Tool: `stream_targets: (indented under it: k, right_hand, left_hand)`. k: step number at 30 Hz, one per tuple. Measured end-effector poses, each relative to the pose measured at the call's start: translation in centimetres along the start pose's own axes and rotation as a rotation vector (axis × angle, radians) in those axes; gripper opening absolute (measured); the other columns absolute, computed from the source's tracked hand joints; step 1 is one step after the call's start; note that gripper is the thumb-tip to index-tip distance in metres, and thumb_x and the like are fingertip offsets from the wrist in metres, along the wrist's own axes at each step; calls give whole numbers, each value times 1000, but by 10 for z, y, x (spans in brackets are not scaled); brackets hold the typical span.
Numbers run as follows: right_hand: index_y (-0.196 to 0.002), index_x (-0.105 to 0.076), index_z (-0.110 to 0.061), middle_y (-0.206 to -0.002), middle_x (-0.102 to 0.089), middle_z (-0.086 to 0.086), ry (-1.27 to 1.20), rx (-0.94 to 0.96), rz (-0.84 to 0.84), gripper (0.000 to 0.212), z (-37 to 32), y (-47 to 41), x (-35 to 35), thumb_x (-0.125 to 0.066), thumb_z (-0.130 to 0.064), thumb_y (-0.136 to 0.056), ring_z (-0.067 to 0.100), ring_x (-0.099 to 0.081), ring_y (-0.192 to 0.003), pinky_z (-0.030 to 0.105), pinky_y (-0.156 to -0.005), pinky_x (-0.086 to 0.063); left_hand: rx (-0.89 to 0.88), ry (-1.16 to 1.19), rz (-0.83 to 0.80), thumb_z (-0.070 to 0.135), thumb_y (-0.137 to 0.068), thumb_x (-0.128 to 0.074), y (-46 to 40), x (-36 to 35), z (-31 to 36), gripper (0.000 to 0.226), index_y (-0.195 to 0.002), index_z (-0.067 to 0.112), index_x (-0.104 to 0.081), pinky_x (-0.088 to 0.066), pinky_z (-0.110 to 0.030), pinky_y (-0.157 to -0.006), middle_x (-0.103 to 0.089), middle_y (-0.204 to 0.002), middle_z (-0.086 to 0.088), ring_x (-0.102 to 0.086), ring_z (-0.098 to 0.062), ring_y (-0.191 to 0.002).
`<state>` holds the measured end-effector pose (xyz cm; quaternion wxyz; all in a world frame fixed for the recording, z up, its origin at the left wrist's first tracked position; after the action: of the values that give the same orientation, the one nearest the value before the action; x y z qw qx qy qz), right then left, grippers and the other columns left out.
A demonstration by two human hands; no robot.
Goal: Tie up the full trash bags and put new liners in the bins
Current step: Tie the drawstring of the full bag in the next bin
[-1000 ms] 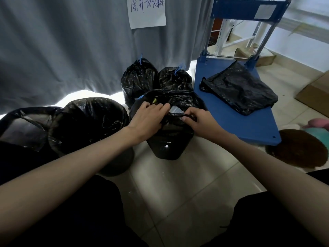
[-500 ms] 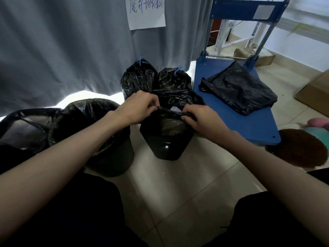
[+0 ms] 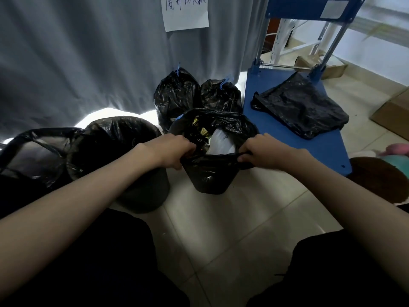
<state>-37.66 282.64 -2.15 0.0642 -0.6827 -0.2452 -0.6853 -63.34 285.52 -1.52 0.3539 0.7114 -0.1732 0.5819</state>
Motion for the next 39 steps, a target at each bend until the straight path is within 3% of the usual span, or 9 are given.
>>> stream_targets:
  k: [3,6,10,15,19,23,26,30,39]
  right_hand:
    - [-64,-46,-31,-68,-47,-12,16,-44,-28,34,5,0,-3,-53,-40,-96,16,-46,-78,34,-80,-29]
    - [-74,-60,-25,-67,-48,-11,38,-41,-85,25,2,-3,-12,-57,-40,-93,15,-46,-77,35,-80,-27]
    - [-63,-51,-22,-66,-47,-8,52,-11,-117,33,-1,-9,-19,-64,-41,-87,15,-43,-73,35,-76,-25]
    - [-57,-46,-21,-62,-45,-8,16,6,-147,44,-6,-14,-16,-68,-50,-81,12,-39,-68,37,-76,-30]
    - [-67,-59,-22,-67,-52,-9,-37,6,-143,40,-15,-25,0,-70,-59,-75,16,-48,-77,34,-77,-27]
    - [-66,-63,-23,-70,-59,-7,-184,-54,-134,50,-21,-34,13,-61,-72,-74,15,-56,-75,30,-70,-37]
    - [-78,-67,-9,-74,-58,2,-160,-108,24,53,-18,-41,20,-53,-59,-89,25,-59,-77,38,-73,-44]
    - [-90,-66,-8,-95,-59,10,-144,-190,236,26,-9,-51,20,-48,-25,-95,29,-58,-87,40,-75,-47]
    - [-116,-64,-20,-115,-62,4,-387,-168,57,27,-11,-75,7,-51,-19,-92,25,-61,-99,43,-87,-54]
  left_hand:
    - [17,-115,59,26,-80,-66,3,-1,-11,12,-92,24,-63,-46,-32,-72,-65,-90,0,-64,-26,-85]
    - [-11,-182,174,28,-80,-66,2,11,-24,8,-88,27,-68,-38,-29,-77,-68,-87,4,-64,-22,-86]
    - [18,-172,243,26,-78,-67,-2,29,-38,16,-90,35,-71,-36,-32,-91,-69,-92,13,-62,-13,-93]
    - [159,470,164,25,-75,-73,-9,32,-46,19,-90,36,-70,-49,-24,-83,-69,-82,16,-62,0,-78]
    - [408,574,405,25,-85,-70,-33,34,-70,19,-103,18,-72,-47,-27,-88,-72,-97,-2,-65,-17,-92]
    - [582,465,310,21,-91,-60,-56,21,-86,26,-112,7,-70,-49,-39,-92,-69,-110,-15,-62,-32,-104]
    - [617,484,272,27,-93,-59,-68,13,-85,25,-102,8,-72,-52,-42,-87,-68,-103,-16,-62,-33,-97]
    - [623,469,246,32,-87,-70,-81,8,-80,22,-96,13,-75,-50,-35,-77,-70,-93,-8,-63,-27,-87]
    - [671,462,567,22,-83,-74,-83,31,-85,6,-77,23,-75,-43,-28,-67,-62,-67,6,-62,-17,-72]
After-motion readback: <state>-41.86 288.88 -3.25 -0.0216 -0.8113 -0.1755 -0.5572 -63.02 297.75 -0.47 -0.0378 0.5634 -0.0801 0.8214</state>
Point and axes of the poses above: each hand's wrist, its own y-axis away from the middle knuckle, its own x-axis out of the back of the hand, z = x × y, the point moved 1 cm from there along -y, towards the middle knuckle
